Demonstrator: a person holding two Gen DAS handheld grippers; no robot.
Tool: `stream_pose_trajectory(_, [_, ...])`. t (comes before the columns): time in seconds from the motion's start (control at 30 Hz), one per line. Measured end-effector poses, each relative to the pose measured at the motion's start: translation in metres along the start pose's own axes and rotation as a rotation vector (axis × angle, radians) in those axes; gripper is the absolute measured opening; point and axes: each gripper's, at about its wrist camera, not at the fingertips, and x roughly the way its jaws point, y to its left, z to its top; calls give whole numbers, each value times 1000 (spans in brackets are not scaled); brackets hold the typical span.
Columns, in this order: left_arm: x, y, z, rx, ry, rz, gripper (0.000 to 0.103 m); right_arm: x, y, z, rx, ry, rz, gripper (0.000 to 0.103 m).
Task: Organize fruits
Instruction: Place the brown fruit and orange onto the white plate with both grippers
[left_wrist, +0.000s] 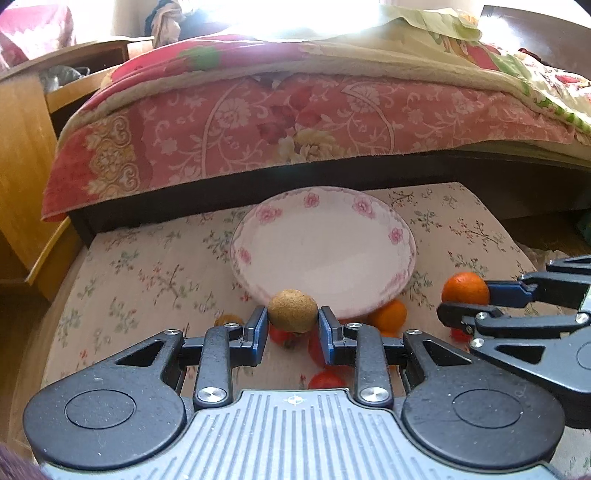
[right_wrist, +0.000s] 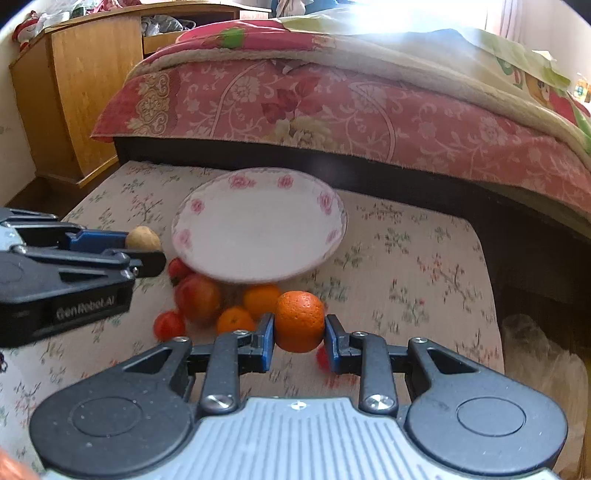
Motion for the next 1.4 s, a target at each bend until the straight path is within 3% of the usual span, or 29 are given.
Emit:
stream_pose_trajectory(0.33, [37,5,20,-1,15,22,37,37,-13,27,-3,-10,-1,32])
stream_pose_trajectory(0.8, [57,8,23,4,52,22,42,64,-11,42,0,-16,92,32])
stream_pose_trajectory(1.4, [26,18,18,-49,16,16,50,28,-34,49,58,-97,82,34])
